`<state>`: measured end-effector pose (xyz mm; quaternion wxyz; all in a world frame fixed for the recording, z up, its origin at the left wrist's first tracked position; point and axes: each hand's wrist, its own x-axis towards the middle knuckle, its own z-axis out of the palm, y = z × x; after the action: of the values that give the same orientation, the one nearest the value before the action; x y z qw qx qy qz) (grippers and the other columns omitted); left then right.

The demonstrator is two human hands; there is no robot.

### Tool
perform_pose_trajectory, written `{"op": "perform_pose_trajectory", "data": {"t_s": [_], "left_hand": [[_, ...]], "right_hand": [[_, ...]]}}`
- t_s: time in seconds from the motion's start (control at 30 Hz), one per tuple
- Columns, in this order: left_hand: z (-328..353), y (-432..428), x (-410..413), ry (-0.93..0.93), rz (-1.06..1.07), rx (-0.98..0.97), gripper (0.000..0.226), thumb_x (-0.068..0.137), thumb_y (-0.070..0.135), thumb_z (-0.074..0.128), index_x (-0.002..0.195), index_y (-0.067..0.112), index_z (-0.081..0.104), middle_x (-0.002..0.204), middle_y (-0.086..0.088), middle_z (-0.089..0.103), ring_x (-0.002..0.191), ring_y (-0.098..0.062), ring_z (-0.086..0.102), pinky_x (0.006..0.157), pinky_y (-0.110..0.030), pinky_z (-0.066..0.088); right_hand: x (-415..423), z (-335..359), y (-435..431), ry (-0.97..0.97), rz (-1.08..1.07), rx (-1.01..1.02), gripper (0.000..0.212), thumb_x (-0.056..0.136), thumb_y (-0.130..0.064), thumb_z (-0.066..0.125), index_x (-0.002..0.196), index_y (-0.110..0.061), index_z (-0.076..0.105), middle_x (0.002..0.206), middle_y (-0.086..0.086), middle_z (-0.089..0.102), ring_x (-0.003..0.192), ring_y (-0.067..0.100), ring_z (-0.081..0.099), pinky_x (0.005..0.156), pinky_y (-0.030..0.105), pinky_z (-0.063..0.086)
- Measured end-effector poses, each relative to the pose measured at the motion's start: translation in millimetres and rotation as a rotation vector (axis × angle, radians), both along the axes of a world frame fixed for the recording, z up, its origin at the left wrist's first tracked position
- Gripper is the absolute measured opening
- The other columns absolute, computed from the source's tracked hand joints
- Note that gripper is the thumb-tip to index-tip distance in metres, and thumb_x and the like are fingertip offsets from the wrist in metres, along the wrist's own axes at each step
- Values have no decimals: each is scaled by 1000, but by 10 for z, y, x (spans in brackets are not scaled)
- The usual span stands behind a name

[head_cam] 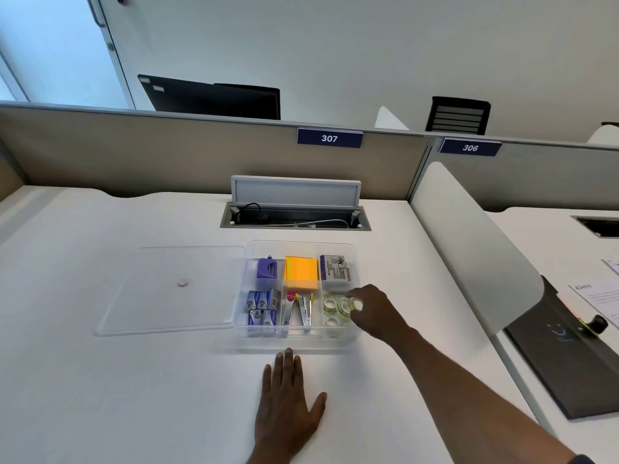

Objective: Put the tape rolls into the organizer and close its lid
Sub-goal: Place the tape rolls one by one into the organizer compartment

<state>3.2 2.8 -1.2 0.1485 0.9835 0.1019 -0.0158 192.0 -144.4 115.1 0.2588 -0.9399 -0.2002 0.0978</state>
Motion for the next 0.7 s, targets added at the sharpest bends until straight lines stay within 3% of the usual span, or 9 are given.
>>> {"op": "perform_pose_trajectory", "data": {"t_s": [0.13, 0.27, 0.4, 0.6, 0.7], "left_hand": [[10, 3, 8, 7, 6, -1, 86, 85, 69, 27, 134, 4, 51, 146, -14, 44, 135, -30, 41, 110, -40, 7], [-27, 2, 12, -22, -3, 12, 87, 79, 69, 44, 136, 4, 50, 147, -14, 41, 137, -26, 28, 111, -40, 7], [-58, 1, 9, -29, -4, 18, 87, 78, 67, 47, 136, 3, 49, 149, -14, 39, 138, -26, 26, 111, -41, 8], [-42, -2, 16, -29, 3, 41, 86, 78, 67, 46, 136, 3, 50, 148, -14, 40, 139, -26, 25, 111, -41, 8], [-41, 2, 14, -37, 14, 45, 85, 86, 68, 30, 137, 4, 48, 149, -13, 39, 143, -23, 13, 111, -41, 9]], "right_hand": [[-28, -53, 75, 20, 44, -25, 44, 77, -11, 60, 121, -16, 59, 122, 13, 54, 117, 27, 52, 102, 34, 42], [-22, -14, 111, 14, 55, -46, 47, 79, -11, 60, 125, -15, 55, 125, 14, 52, 119, 27, 50, 103, 34, 40], [-7, -7, 100, -51, 20, -37, 43, 80, -8, 56, 123, -10, 55, 124, 14, 52, 117, 29, 51, 101, 37, 42], [49, -4, 73, -177, -65, 1, 34, 81, -1, 52, 114, -5, 60, 115, 16, 58, 106, 33, 58, 91, 39, 48], [95, 21, 89, -174, -87, -7, 33, 82, -4, 53, 114, -5, 60, 114, 16, 58, 106, 33, 57, 90, 39, 46]]}}
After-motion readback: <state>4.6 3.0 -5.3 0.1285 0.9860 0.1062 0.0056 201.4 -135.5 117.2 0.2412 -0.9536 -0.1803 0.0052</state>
